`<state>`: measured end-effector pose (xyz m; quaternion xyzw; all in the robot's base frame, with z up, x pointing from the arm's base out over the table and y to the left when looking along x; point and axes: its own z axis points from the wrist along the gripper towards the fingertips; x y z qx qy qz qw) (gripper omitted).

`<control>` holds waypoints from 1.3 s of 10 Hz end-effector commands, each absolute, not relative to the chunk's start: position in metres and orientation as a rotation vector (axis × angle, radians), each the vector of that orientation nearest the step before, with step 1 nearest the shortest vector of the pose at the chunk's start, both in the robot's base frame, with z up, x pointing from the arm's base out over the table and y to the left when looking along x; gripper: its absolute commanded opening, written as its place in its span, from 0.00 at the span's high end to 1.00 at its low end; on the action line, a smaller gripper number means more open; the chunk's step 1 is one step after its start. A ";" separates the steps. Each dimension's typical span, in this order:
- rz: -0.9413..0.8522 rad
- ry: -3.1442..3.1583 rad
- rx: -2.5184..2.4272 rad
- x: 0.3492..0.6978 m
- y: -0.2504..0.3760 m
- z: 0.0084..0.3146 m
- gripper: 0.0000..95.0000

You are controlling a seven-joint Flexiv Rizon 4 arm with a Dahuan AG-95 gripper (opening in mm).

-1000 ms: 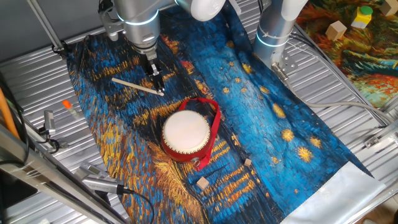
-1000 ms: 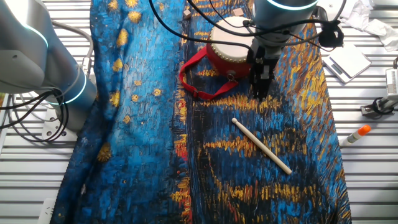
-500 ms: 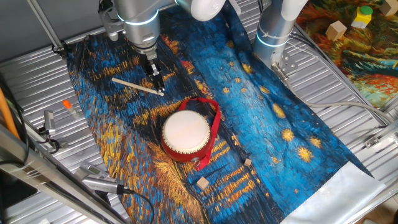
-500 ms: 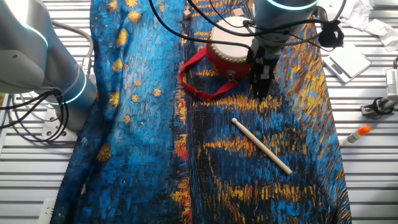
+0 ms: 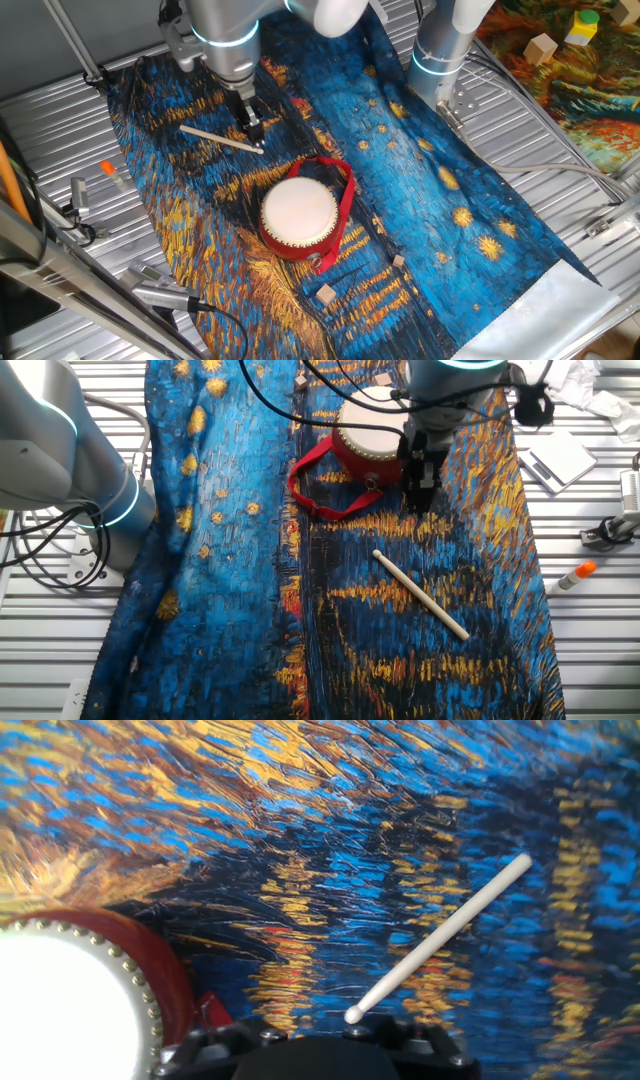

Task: Play the drum

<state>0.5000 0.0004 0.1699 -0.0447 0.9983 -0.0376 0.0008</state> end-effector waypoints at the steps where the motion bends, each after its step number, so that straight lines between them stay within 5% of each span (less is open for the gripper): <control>1: -0.149 3.134 -0.175 0.500 0.000 0.170 1.00; 13: -0.197 3.125 -0.209 0.525 -0.028 0.158 1.00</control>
